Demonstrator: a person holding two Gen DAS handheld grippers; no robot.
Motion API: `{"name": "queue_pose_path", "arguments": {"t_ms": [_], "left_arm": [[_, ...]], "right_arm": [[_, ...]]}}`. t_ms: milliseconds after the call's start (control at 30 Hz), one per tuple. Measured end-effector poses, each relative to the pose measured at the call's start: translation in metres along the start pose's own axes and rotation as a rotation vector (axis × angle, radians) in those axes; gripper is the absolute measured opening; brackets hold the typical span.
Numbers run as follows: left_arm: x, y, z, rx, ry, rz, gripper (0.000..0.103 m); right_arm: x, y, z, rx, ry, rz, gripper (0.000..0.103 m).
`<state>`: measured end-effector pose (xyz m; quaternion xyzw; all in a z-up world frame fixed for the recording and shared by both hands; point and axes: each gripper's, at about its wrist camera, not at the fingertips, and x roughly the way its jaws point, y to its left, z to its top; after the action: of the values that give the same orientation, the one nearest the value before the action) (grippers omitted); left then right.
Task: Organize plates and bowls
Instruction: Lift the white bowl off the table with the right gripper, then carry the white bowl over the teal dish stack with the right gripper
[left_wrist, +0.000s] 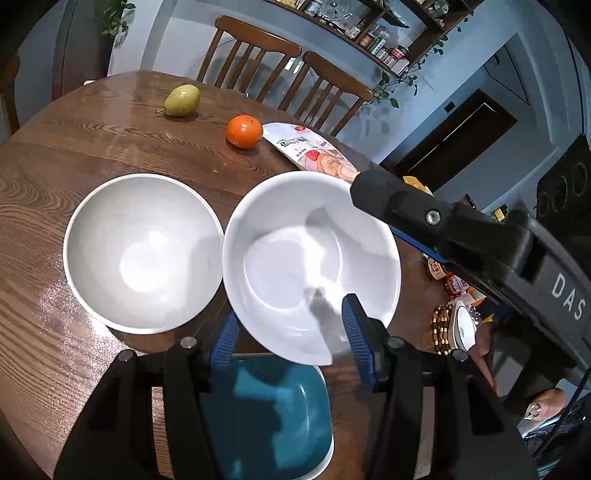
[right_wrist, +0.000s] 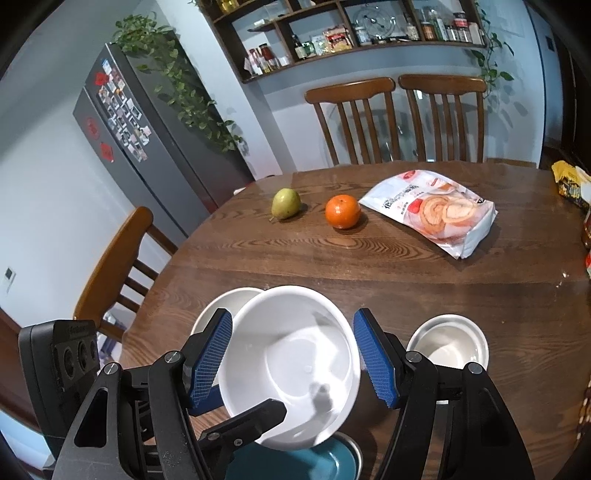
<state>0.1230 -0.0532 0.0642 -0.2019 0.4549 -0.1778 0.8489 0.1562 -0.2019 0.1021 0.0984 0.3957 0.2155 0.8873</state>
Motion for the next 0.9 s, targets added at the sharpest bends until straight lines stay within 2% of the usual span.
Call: {"name": "queue_pose_path", "arguments": {"t_ms": [900], "left_arm": [[-0.018, 0.001, 0.005, -0.004, -0.043, 0.042, 0.056]], "right_arm": [[0.000, 0.017, -0.003, -0.019, -0.042, 0.024, 0.070]]}}
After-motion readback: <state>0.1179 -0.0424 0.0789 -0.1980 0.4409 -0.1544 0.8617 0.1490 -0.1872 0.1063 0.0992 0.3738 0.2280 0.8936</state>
